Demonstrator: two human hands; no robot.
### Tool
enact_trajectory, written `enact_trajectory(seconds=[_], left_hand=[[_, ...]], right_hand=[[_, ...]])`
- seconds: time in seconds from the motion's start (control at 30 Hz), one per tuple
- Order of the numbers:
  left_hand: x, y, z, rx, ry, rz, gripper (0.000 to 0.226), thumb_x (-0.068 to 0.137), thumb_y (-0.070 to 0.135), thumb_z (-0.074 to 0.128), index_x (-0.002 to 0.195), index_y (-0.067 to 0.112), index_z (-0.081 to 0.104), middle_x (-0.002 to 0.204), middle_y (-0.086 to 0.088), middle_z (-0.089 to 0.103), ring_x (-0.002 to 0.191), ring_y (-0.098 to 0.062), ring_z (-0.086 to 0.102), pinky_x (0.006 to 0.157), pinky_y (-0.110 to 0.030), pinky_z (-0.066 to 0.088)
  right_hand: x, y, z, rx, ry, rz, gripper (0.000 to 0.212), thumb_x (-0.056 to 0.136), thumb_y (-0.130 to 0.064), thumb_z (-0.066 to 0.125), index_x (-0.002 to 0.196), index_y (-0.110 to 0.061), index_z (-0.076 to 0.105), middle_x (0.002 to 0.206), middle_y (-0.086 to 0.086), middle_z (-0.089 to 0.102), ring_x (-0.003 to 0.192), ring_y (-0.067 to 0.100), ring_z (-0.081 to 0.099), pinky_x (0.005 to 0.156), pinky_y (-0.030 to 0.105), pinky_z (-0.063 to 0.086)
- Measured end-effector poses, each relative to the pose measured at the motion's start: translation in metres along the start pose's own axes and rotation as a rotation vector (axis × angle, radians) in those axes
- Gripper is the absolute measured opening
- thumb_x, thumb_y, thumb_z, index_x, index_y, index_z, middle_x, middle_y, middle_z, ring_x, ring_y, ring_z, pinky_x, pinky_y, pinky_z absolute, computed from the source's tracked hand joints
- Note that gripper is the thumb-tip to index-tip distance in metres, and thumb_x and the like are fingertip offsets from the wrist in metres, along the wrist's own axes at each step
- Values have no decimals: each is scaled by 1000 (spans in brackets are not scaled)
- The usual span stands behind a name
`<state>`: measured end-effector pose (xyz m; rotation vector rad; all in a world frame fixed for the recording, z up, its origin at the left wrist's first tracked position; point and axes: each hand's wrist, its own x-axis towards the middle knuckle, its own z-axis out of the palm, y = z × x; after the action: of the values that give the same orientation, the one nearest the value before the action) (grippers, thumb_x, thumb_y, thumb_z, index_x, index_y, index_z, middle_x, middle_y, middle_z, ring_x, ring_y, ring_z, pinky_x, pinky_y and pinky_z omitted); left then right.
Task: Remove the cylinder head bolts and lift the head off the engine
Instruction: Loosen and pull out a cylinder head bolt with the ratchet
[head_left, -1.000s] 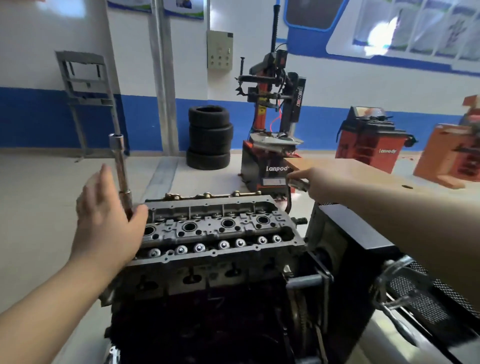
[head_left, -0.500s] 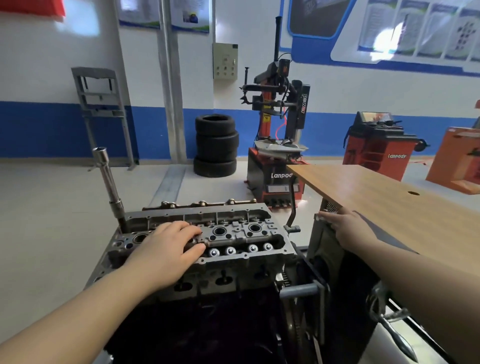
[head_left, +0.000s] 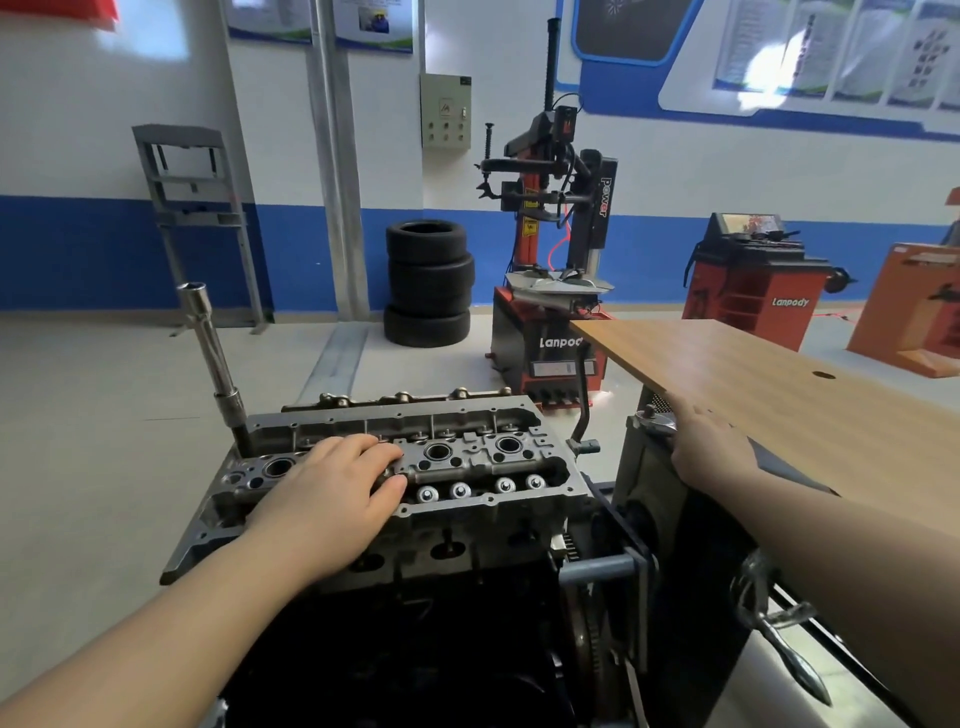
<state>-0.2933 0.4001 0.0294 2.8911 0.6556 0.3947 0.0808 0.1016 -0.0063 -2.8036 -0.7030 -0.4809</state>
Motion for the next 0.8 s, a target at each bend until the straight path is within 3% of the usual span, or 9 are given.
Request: enact_trajectory(seconds=[0.13, 0.27, 0.4, 0.5, 0.57, 0.63, 0.67, 0.73, 0.8], left_hand=[[0, 1, 1, 9, 11, 10, 54, 107, 57, 31, 155, 38, 44, 159, 16, 42, 151, -10, 30, 126, -38, 28], [0, 0, 3, 25, 25, 23, 54, 107, 56, 31, 155, 37, 45, 159, 15, 43, 151, -12, 31, 126, -39, 29], [-1, 5, -1, -94, 88, 36, 44, 106, 52, 45, 146, 37, 58, 150, 17, 51, 145, -10, 39, 119, -37, 36], [-7, 4, -12, -492, 483, -32, 24, 104, 34, 61, 126, 30, 71, 121, 15, 68, 117, -9, 61, 100, -32, 52], [-11, -7, -26, -688, 831, -153, 16, 104, 30, 61, 120, 30, 66, 109, 12, 67, 102, -10, 64, 88, -31, 56], [-11, -26, -43, -790, 1074, -287, 17, 105, 32, 58, 122, 32, 56, 112, 8, 62, 101, -14, 61, 84, -30, 55], [-9, -37, -51, -822, 1122, -351, 23, 106, 34, 55, 129, 31, 54, 119, 6, 61, 105, -15, 60, 87, -29, 53], [0, -55, -59, -861, 1038, -421, 38, 112, 38, 46, 148, 27, 49, 137, 10, 57, 120, -10, 56, 96, -23, 46], [10, -67, -57, -854, 839, -434, 41, 115, 40, 38, 151, 27, 51, 137, 15, 58, 125, -9, 55, 98, -25, 44]], right_hand=[[-5, -5, -1, -95, 18, -42, 68, 97, -13, 55, 159, -25, 30, 143, 5, 58, 130, 32, 52, 106, 48, 44], [-8, -17, -7, -158, 48, -59, 64, 95, -16, 55, 156, -25, 36, 144, 7, 57, 132, 34, 49, 107, 49, 43], [-7, -54, -25, 27, 120, -42, 54, 95, -20, 61, 148, -23, 50, 139, 5, 62, 128, 31, 52, 106, 50, 48], [-9, -122, -53, 360, 182, -123, 43, 94, -20, 61, 137, -25, 59, 124, -1, 69, 114, 23, 57, 94, 46, 54], [-19, -180, -68, 553, 176, -224, 37, 94, -22, 61, 131, -28, 62, 113, -7, 69, 105, 17, 61, 90, 43, 55], [-38, -240, -78, 709, 117, -340, 34, 95, -24, 62, 129, -30, 63, 104, -15, 69, 99, 10, 64, 88, 36, 56], [-49, -271, -79, 770, 57, -398, 34, 95, -25, 63, 129, -31, 63, 101, -18, 69, 97, 6, 64, 86, 31, 55], [-68, -328, -78, 835, -71, -512, 36, 96, -26, 65, 132, -31, 61, 101, -19, 68, 98, 2, 62, 84, 23, 49], [-80, -378, -71, 873, -172, -592, 41, 95, -30, 68, 135, -30, 60, 107, -15, 68, 102, 7, 62, 86, 25, 48]])
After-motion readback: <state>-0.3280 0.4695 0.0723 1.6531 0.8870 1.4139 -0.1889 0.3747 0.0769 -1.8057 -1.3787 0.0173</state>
